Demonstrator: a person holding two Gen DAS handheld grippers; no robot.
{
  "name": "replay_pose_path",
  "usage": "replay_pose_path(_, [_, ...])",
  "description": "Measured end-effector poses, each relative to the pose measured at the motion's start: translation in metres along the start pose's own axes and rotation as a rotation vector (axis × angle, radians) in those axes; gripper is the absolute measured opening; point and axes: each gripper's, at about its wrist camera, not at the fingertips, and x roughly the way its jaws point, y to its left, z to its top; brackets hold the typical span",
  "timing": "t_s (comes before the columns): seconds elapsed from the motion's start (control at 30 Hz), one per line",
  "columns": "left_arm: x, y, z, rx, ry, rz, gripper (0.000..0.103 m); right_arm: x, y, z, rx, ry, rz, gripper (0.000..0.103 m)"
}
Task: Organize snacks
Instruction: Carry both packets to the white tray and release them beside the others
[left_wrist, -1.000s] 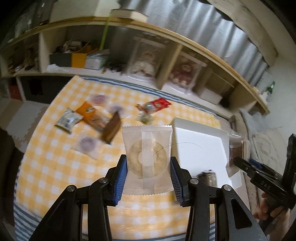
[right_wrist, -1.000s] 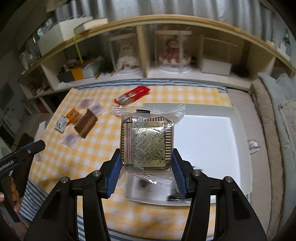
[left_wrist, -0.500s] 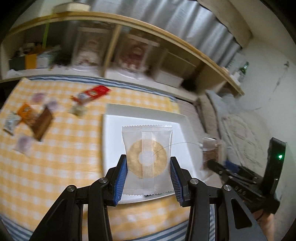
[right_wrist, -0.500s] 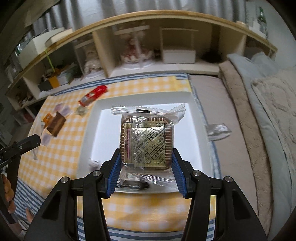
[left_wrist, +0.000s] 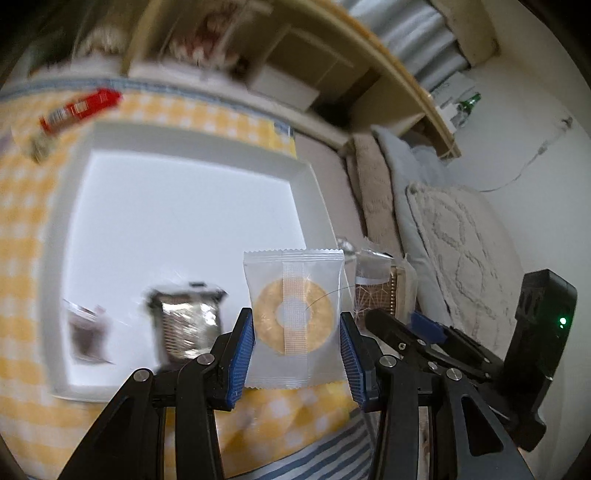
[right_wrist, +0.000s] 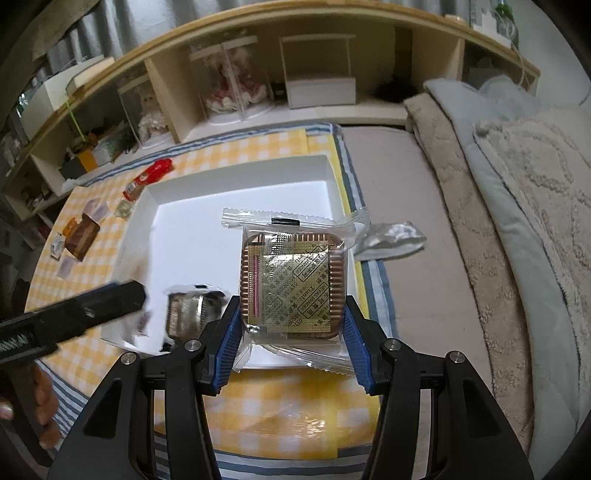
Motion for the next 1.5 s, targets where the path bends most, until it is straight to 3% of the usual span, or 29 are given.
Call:
replay_pose_path(0.3, [0.082,0.042,0.026,-0.150,0.103,-0.079,0.044,0.029,-0.023,-0.008,0.026,0.061,0.020,0.053])
replay_pose_path(0.57, [0.113,0.077,0.052,-0.173,0.111,0.001,0.044,0.049,-0.028,-0.006,0.032,0.100,0.026,0.053])
replay_pose_path(0.67, [0.115,0.082,0.061,-0.143,0.097,0.057,0.044,0.056,-0.025,-0.004,0.026,0.114,0.032,0.053])
replay_pose_path(0.8, [0.119,0.090,0.067,-0.167,0.106,0.031,0.050,0.064,-0.021,-0.003,0.015,0.129,0.040,0.054])
replay_pose_path(0.93, [0.120,0.093,0.072,-0.156,0.116,0.011,0.061,0.067,-0.025,-0.003,0.056,0.129,0.085,0.064])
replay_pose_path(1.33, [0.097,0.058,0.056,-0.048,0.120,0.050,0.070,0.046,-0.030,-0.022,0.058,0.116,0.051,0.071])
replay_pose_path(1.5, [0.070,0.049,0.044,0.001,0.125,0.066,0.080,0.035,-0.026,-0.029,0.039,0.088,0.042,0.082])
